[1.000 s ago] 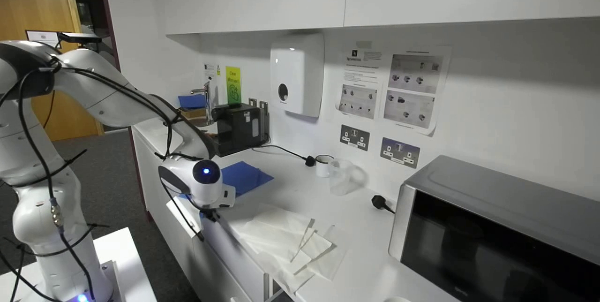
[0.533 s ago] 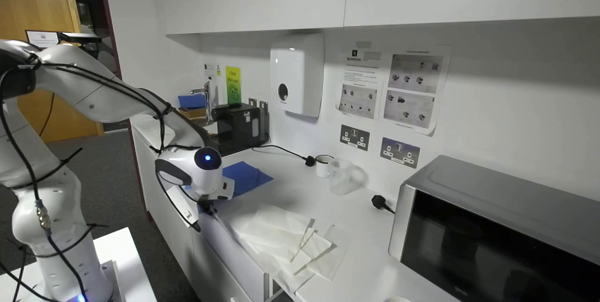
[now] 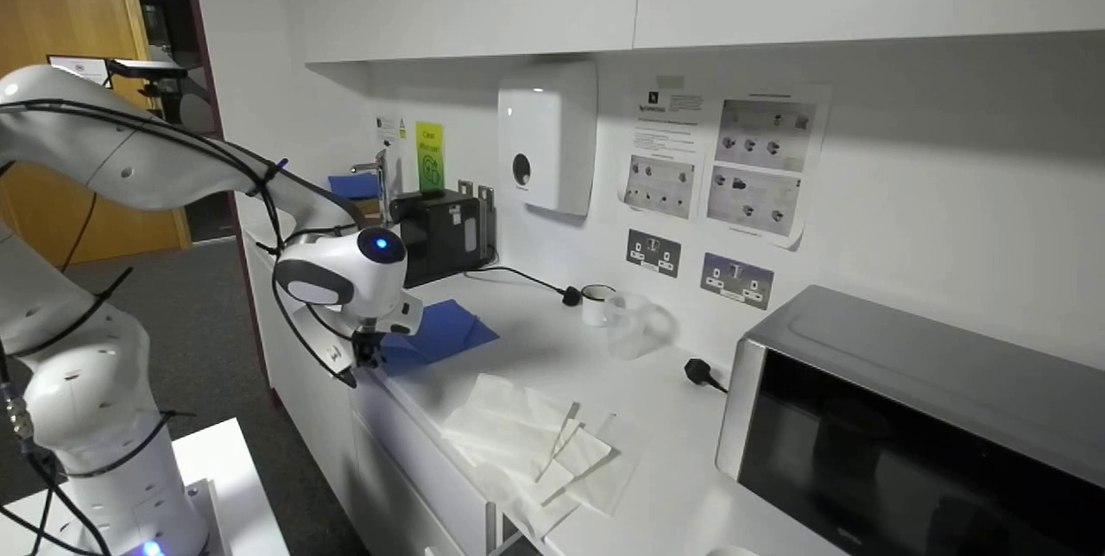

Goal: Fold the blue cloth

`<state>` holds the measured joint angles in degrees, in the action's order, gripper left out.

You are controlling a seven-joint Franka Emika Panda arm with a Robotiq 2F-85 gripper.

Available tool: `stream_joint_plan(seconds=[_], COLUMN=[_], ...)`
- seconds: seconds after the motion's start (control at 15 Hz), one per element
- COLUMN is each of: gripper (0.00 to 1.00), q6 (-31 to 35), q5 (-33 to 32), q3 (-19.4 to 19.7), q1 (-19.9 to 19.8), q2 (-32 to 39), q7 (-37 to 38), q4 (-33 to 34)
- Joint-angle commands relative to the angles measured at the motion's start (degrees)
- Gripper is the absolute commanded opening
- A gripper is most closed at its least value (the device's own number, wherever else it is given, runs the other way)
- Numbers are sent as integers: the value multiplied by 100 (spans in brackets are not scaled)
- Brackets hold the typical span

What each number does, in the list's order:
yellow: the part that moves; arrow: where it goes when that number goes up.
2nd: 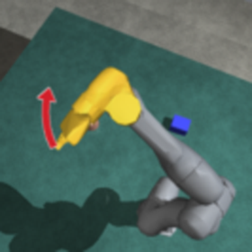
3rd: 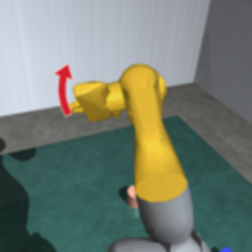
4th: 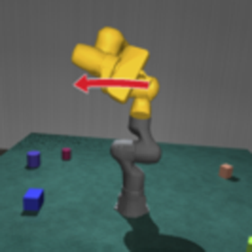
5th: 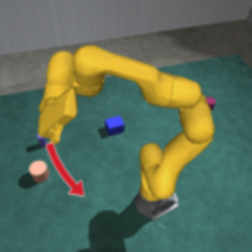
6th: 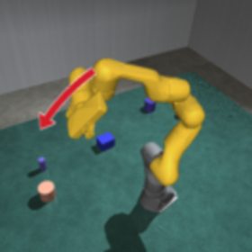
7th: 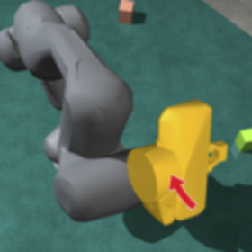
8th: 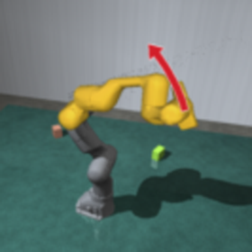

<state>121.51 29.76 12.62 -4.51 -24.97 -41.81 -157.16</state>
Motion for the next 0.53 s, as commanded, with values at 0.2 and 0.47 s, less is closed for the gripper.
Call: stream_joint_plan(seconds=[0.2,0.47], gripper=[0,0], q6=[-1602,-2738], q5=[-583,-697], q3=[-63,-126], q1=[116,186], q2=[-59,165], q7=[1167,1642], q4=[881,1538])
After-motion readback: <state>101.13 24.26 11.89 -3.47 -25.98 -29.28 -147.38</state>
